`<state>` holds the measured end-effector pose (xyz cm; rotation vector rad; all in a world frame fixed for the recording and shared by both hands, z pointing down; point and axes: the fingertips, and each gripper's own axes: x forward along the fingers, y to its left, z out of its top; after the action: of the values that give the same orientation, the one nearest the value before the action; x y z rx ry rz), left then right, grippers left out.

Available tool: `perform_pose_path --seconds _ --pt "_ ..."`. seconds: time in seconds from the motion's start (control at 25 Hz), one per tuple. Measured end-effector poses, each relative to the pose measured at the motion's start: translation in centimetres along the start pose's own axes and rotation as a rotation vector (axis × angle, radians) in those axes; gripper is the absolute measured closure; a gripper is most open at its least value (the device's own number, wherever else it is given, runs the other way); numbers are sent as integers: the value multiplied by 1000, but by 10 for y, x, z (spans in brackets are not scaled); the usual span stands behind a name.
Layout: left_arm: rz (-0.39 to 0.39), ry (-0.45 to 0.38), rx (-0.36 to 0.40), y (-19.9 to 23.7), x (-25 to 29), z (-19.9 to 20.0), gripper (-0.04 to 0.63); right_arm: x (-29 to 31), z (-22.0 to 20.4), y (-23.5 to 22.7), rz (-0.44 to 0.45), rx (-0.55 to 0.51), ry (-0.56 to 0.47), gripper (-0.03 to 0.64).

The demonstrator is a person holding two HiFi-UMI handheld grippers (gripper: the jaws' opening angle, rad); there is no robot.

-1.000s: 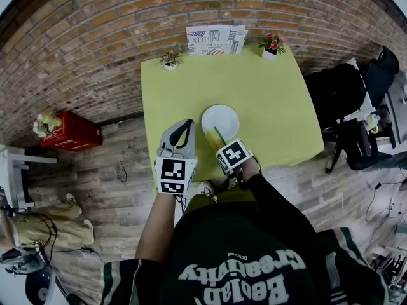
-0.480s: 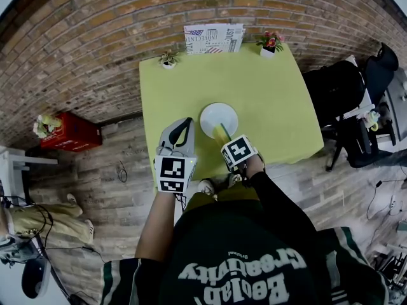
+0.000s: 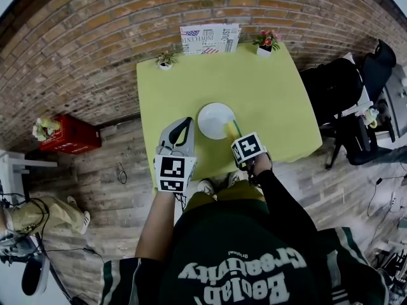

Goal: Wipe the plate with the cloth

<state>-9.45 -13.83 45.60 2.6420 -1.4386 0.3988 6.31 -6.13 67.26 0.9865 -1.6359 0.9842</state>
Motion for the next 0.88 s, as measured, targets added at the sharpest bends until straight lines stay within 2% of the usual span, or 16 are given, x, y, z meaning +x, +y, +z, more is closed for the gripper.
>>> perform_pose_path --seconds 0.28,0.6,0.88 --pt "-2 -1 7 -4 0 1 589 -2 -5 -16 -25 38 -6 476" --pt "6 3 10 -3 -3 -1 589 -2 -2 -12 -19 18 -16 476" --pt "26 11 6 1 -9 -5 589 -5 46 15 46 -2 -98 476"
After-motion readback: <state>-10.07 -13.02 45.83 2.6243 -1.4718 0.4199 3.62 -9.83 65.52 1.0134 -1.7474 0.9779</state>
